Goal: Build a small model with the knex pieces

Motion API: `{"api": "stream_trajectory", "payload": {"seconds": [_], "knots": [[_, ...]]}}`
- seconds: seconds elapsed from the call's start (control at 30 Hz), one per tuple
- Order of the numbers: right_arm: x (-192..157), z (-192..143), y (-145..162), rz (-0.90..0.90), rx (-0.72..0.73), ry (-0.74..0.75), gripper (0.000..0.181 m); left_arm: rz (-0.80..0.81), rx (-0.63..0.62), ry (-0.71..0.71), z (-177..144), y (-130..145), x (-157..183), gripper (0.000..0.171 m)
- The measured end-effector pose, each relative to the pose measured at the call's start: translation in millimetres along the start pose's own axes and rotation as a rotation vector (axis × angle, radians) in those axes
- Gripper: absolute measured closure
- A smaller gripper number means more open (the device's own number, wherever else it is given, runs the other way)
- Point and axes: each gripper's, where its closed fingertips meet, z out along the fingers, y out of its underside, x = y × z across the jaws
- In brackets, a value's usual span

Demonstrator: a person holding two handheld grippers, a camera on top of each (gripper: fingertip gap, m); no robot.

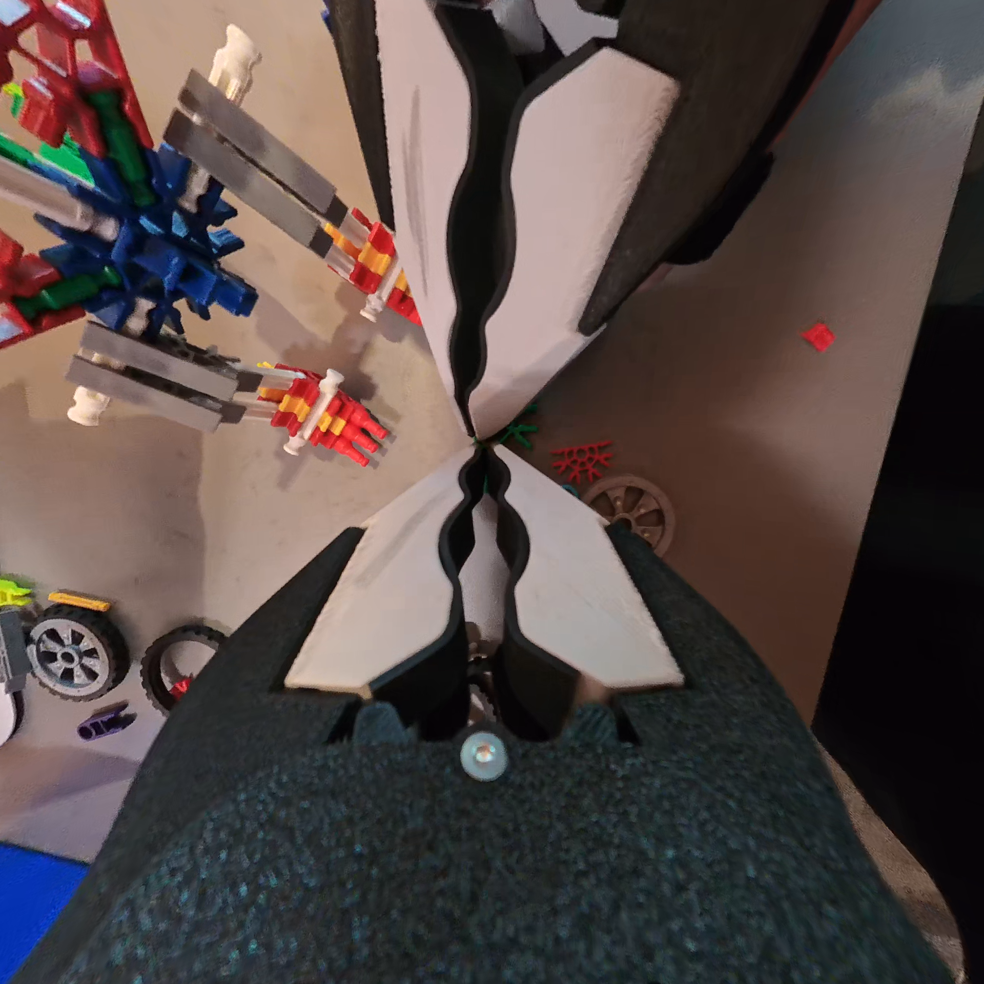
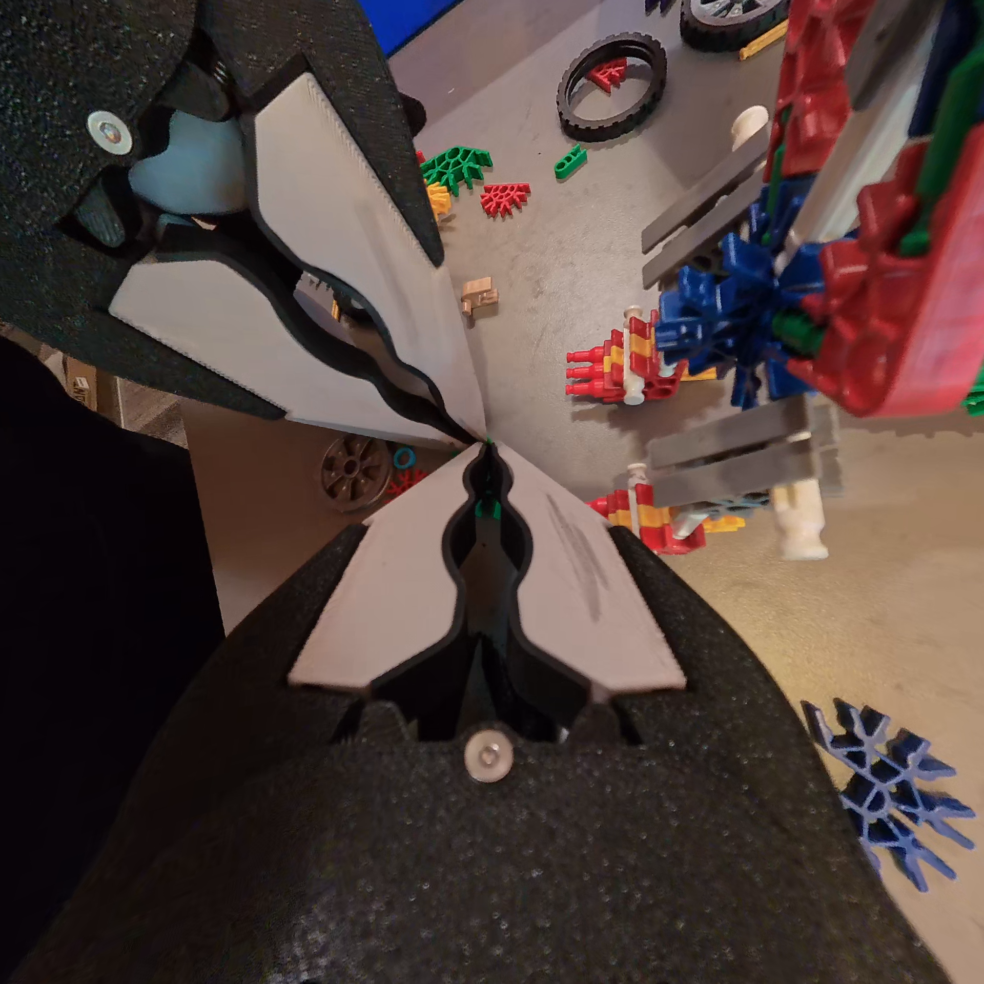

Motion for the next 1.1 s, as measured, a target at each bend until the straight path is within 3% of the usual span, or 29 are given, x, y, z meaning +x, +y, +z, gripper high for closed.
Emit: {"api": "stream_trajectory", "payload": {"seconds": [0.37, 0.73, 1.1], "knots": [[-0.5, -0.2, 0.5, 0.014, -0.001, -0.018, 0.181, -0.005, -0.017, 0.022, 1.0, -0.9, 0.1, 0.171], [-0.6, 0.2, 0.6, -0.003, -0.008, -0.009, 0.181, -0.113, 0.083, 0.067, 1.1, -2.0, -0.2, 0.171], [2.0, -2.0, -1.8, 0.039, 0.007, -0.025, 0.181, -0.345, 0.247, 0.202, 0.2, -5.8, -1.7, 0.171]]}}
